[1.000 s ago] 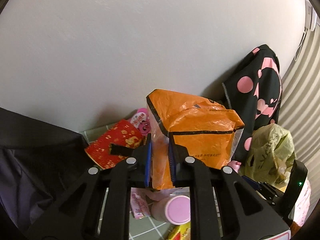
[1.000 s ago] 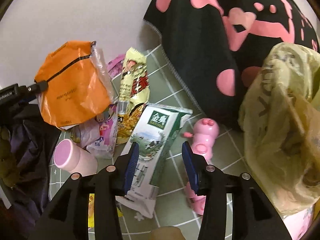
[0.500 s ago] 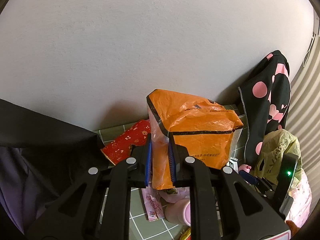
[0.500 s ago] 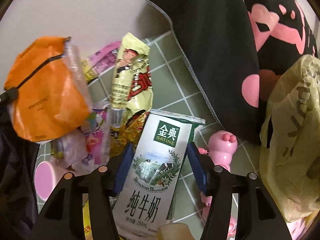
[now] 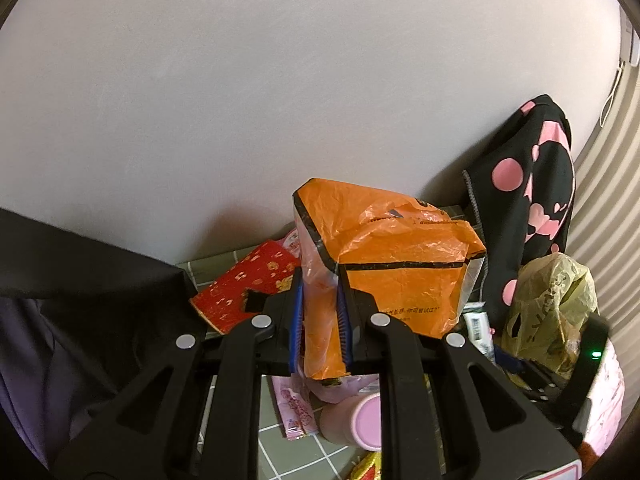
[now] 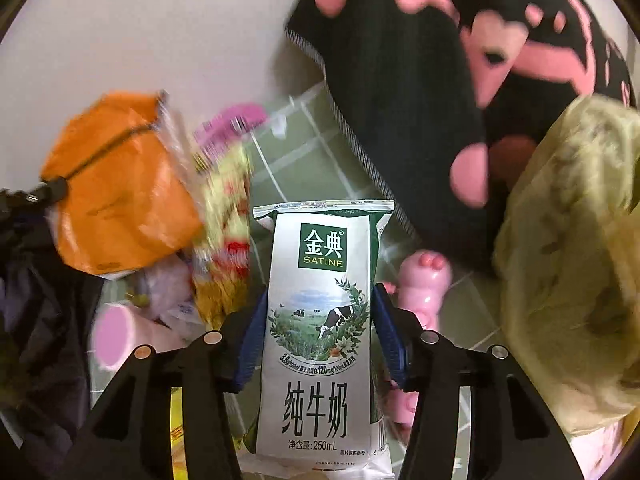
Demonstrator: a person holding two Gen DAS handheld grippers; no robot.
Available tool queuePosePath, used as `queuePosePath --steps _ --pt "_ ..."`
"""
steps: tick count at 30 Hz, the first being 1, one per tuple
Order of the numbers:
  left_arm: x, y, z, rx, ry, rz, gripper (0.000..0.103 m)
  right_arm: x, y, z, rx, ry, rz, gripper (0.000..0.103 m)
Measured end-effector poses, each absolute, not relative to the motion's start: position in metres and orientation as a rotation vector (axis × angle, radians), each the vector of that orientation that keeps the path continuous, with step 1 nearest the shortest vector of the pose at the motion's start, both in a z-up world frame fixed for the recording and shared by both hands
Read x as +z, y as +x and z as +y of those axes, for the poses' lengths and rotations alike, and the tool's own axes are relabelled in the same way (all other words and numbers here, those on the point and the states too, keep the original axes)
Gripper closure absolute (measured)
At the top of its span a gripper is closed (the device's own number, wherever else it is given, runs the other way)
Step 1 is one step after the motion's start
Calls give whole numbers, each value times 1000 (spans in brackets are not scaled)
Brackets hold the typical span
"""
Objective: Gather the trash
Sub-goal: 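Carry the orange bag and milk carton into the yellow-green trash bag and release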
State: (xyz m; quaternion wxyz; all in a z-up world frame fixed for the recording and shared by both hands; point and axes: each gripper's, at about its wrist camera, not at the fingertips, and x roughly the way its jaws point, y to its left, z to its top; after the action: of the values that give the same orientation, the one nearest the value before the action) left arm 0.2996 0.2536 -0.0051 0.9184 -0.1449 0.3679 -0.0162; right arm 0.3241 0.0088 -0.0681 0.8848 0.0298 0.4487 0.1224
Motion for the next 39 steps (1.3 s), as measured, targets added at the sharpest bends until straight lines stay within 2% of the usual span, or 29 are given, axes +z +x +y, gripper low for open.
queuePosePath --steps 10,18,31,39 --pt "61 300 196 -122 -211 679 89 59 290 -46 231 4 548 55" --pt "105 306 108 -274 -83 613 89 133 281 -130 151 -14 371 55" --pt "94 338 -22 -474 48 667 89 148 284 -241 29 -13 320 55" --pt "54 356 -93 -549 110 788 89 134 287 -281 15 23 339 55"
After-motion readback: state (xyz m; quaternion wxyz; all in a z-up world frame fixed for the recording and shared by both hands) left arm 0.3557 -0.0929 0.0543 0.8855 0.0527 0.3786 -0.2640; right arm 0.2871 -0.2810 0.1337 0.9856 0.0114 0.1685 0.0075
